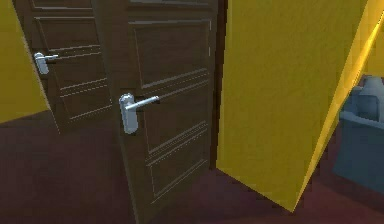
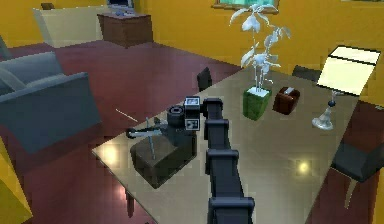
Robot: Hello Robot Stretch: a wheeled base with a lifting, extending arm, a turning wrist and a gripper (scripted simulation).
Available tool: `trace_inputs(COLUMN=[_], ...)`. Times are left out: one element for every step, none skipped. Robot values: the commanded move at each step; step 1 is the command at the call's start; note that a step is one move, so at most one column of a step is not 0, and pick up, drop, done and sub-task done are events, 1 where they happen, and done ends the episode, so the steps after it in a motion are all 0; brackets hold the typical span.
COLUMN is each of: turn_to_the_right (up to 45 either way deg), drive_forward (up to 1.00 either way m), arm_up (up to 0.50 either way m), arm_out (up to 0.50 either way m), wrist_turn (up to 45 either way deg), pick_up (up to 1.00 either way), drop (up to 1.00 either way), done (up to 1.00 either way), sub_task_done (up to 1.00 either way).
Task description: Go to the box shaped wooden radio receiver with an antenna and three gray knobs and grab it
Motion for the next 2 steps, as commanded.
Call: trace_inputs(turn_to_the_right=[0.0,0.0], drive_forward=[0.00,0.00], arm_up=[0.00,0.10], arm_out=[0.00,0.00], wrist_turn=[0.0,0.0], pick_up=[1.00,0.00], drop=[0.00,0.00], done=[0.00,0.00], sub_task_done=[0.00,0.00])
